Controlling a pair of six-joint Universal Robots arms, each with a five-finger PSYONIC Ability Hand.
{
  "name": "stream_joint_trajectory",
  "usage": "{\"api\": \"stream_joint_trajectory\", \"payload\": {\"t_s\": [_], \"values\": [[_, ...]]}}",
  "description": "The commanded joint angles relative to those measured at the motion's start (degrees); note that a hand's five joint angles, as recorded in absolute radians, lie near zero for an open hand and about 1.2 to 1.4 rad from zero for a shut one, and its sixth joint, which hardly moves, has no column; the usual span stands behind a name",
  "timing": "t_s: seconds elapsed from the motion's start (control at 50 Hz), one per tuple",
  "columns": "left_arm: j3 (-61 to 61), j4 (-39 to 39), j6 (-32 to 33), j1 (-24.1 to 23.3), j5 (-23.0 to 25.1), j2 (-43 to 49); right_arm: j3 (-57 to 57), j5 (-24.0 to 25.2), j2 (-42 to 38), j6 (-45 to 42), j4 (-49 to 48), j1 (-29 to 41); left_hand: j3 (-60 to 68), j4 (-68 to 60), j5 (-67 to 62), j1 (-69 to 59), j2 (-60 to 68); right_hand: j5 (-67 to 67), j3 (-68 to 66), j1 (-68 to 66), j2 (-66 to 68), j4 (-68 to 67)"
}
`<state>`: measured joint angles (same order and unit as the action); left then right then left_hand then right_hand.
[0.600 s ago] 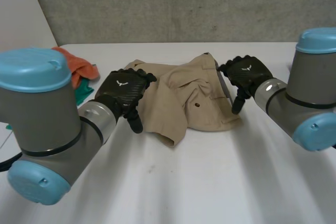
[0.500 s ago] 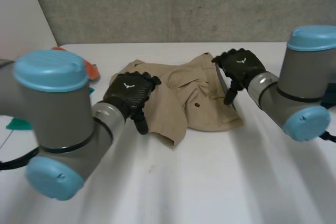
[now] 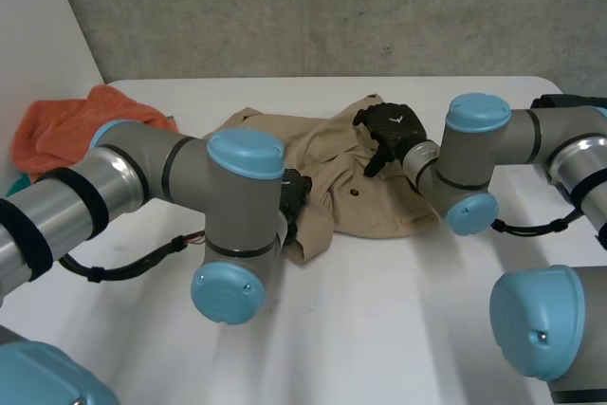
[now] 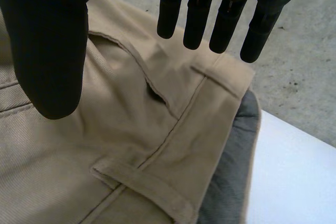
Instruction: Fold the laundry.
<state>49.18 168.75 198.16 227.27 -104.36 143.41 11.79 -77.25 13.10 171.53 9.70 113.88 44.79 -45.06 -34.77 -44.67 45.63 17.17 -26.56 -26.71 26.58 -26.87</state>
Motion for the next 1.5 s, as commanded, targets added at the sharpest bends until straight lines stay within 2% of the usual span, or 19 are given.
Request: {"api": "stream_joint_trajectory", "payload": {"t_s": [0.02,0.1,0.18,0.34,0.36,0.38,0.54,0.64,0.72,0.8,0.82,0.88,0.9,0.94,1.04,1.12,1.2,1.34,1.5], "values": [[-0.58,-0.87,-0.84,1.95,-0.32,-0.14,-1.42,-0.27,-0.97,-0.05,-0.64,1.17,35.19,-34.92,-35.21,-35.32,34.35,4.87,-5.48,-5.33,5.45,-5.17],[2.58,-1.05,-2.69,3.09,0.21,-4.35,-2.38,-0.62,-1.41,-0.14,-1.08,1.79,35.21,-34.94,-35.23,-35.33,34.37,5.53,-6.15,-5.99,6.12,-5.83],[9.08,-0.79,-4.97,3.88,3.19,-13.14,-3.09,-0.53,-1.68,-0.4,-1.08,2.58,35.21,-34.94,-35.23,-35.33,34.37,12.75,-13.37,-13.21,13.34,-13.05],[16.12,0.97,-5.07,6.25,8.73,-23.35,-2.56,-0.44,-1.59,-2.16,-1.17,3.81,35.21,-34.94,-35.23,-35.33,34.37,38.64,-39.25,-39.1,39.23,-38.94],[16.47,1.06,-5.07,6.95,8.99,-24.05,-2.56,-0.7,-1.5,-2.68,-1.34,3.9,35.21,-34.94,-35.23,-35.33,34.37,49.0,-49.62,-49.46,49.59,-49.3],[16.56,1.06,-5.15,7.31,9.08,-24.31,-2.65,-1.05,-1.5,-2.95,-1.52,3.81,35.21,-34.94,-35.23,-35.33,34.37,52.79,-53.41,-53.25,53.38,-53.09],[16.65,1.06,-5.5,10.91,10.93,-25.37,-0.11,-4.04,1.22,-3.13,-0.56,2.4,35.21,-34.94,-35.23,-35.33,34.37,52.83,-53.44,-53.29,53.42,-53.13],[16.04,1.58,-5.33,13.2,11.46,-24.93,7.35,-2.82,10.08,-5.23,6.38,1.0,35.21,-34.94,-35.23,-35.33,34.37,52.83,-53.44,-53.29,53.42,-53.13],[15.95,2.11,-5.24,15.75,12.6,-24.58,17.98,0.78,18.78,-12.6,12.61,-1.02,35.21,-34.94,-35.23,-35.33,34.37,52.83,-53.44,-53.29,53.42,-53.13],[16.21,1.85,-4.98,18.73,14.53,-24.05,31.6,5.26,26.17,-27.52,26.13,-1.99,35.21,-34.94,-35.23,-35.33,34.37,52.83,-53.44,-53.29,53.42,-53.13],[16.39,1.59,-4.98,19.78,15.4,-23.97,36.24,6.4,28.71,-35.3,31.82,-1.99,35.21,-34.94,-35.23,-35.33,34.37,52.83,-53.44,-53.29,53.42,-53.13],[16.83,0.97,-4.72,20.85,16.46,-23.61,39.79,6.07,32.15,-45.02,33.29,-1.12,35.21,-34.94,-35.23,-35.33,34.37,52.83,-53.44,-53.29,53.42,-53.13],[17.18,0.28,-4.19,21.2,17.42,-23.27,40.06,5.8,32.33,-44.62,32.67,-0.77,35.21,-34.94,-35.23,-35.33,34.37,52.81,-53.42,-53.27,53.39,-53.11],[17.44,-0.78,-3.57,21.46,18.83,-23.35,39.72,4.84,32.6,-42.34,30.74,-0.33,35.21,-34.94,-35.23,-35.33,34.37,31.37,-31.99,-31.83,31.96,-31.67],[17.27,-2.28,-3.39,20.94,23.31,-25.62,37.08,-1.91,32.34,-28.92,18.55,1.43,35.21,-34.94,-35.23,-35.33,34.37,-0.6,-0.02,0.14,-0.01,0.3],[17.09,-2.37,-4.27,19.1,24.03,-29.84,37.25,-5.88,32.16,-21.79,10.38,2.4,35.21,-34.94,-35.23,-35.33,34.37,-4.54,3.92,4.08,-3.95,4.24],[17.61,-2.54,-5.67,17.34,24.37,-33.62,37.87,-5.46,32.07,-18.34,4.29,2.66,35.21,-34.94,-35.23,-35.33,34.37,-4.72,4.11,4.26,-4.13,4.42],[19.81,-2.28,-7.35,15.23,26.92,-37.05,36.29,1.47,29.01,-11.41,-1.87,2.49,35.21,-34.94,-35.23,-35.33,34.37,-6.23,5.62,5.77,-5.64,5.93],[21.4,-1.93,-8.23,13.82,29.74,-41.54,31.45,7.55,23.82,-0.06,0.67,2.05,35.21,-34.94,-35.23,-35.33,34.37,-6.57,5.96,6.11,-5.98,6.27]]}}
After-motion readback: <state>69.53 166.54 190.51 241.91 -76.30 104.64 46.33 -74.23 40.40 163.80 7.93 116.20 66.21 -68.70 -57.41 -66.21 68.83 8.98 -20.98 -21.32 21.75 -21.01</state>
